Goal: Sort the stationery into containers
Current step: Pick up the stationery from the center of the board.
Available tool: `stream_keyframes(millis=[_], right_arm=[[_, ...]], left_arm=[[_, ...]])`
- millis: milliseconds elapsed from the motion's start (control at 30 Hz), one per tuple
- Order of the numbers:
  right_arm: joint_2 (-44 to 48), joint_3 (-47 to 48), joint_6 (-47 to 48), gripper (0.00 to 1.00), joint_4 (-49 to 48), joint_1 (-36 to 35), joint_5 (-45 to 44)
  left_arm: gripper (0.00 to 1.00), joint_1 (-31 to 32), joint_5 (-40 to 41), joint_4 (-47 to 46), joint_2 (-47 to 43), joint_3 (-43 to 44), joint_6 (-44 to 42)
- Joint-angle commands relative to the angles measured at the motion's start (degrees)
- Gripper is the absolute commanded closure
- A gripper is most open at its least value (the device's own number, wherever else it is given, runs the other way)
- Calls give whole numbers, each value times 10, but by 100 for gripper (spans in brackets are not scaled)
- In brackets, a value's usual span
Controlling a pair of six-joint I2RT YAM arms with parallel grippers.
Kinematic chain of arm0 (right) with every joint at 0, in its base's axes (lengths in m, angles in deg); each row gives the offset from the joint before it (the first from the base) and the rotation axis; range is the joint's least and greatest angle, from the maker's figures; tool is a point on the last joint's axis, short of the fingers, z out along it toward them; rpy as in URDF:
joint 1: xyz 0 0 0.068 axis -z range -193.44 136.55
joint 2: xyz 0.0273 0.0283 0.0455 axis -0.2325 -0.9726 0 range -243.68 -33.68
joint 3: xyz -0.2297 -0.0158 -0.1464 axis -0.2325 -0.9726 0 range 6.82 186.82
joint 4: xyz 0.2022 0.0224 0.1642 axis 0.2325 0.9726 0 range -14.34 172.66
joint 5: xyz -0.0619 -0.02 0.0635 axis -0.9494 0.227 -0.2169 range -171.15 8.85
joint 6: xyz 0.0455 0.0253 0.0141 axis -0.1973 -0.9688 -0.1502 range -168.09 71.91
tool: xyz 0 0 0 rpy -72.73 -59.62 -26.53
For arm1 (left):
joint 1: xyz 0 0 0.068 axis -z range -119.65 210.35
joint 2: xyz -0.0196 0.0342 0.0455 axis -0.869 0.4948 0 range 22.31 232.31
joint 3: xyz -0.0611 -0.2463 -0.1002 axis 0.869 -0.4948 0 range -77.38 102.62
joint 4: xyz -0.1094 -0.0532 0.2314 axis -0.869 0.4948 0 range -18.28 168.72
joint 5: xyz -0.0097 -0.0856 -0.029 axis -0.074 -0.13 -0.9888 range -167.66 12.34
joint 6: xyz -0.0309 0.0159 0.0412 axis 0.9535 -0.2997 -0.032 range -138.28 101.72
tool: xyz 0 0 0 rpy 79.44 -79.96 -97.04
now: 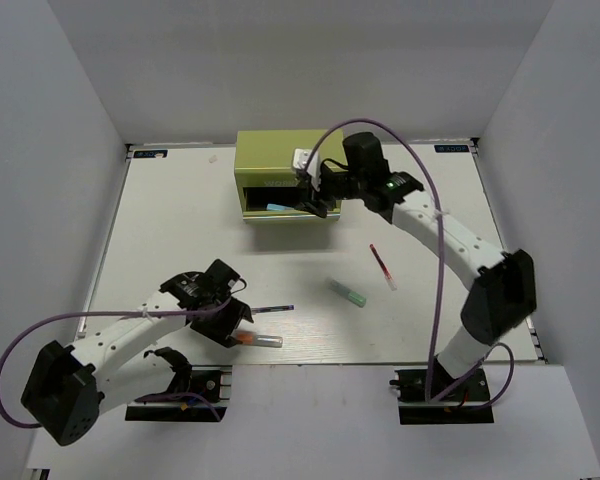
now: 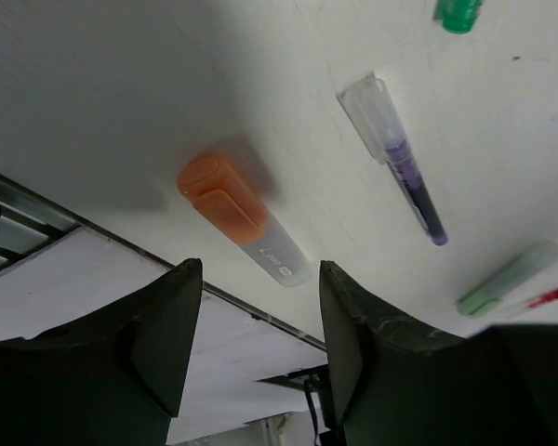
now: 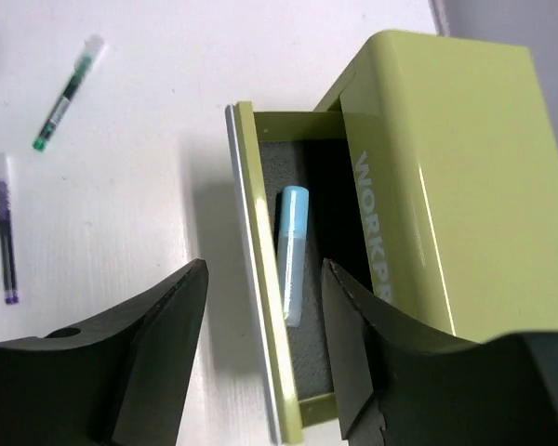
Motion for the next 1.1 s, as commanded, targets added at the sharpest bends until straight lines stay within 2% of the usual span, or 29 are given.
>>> stream_keyframes(millis=[0, 167, 333, 433, 533, 633, 667, 700, 767, 800, 900, 1067], right_arm=[[68, -74, -52, 42, -41, 10, 6], [112, -165, -68, 44, -43, 27, 1], [140, -207, -78, 44, -43, 39, 3], [153, -236, -90, 40, -41, 42, 6], [169, -260, -102, 33, -41, 49, 6], [183, -280, -118, 17, -41, 54, 7], [186, -291, -127, 13, -45, 58, 6], [191, -294, -133, 10, -45, 57, 0], [200, -304, -147, 10, -47, 75, -7], [203, -310, -151, 10, -51, 66, -18], [214, -328, -176, 10, -62, 75, -57], [227, -359, -192, 10, -68, 91, -69]], left_arm=[[37, 6, -25, -36, 35, -5, -16], [37, 11, -31, -63, 95, -10, -16], [34, 17, -37, -88, 137, -5, -16], [34, 17, -37, -109, 163, -5, -16], [41, 17, -37, -119, 194, -5, -16], [52, 17, -47, -132, 206, -20, -16], [56, 17, -47, -139, 206, -20, -16], [67, 17, -47, -139, 201, -29, -10], [75, 17, -47, -139, 184, -34, -10], [86, 17, -42, -139, 177, -29, -10], [100, 17, -22, -109, 141, 5, -15], [100, 17, 39, -97, 74, 85, -38]])
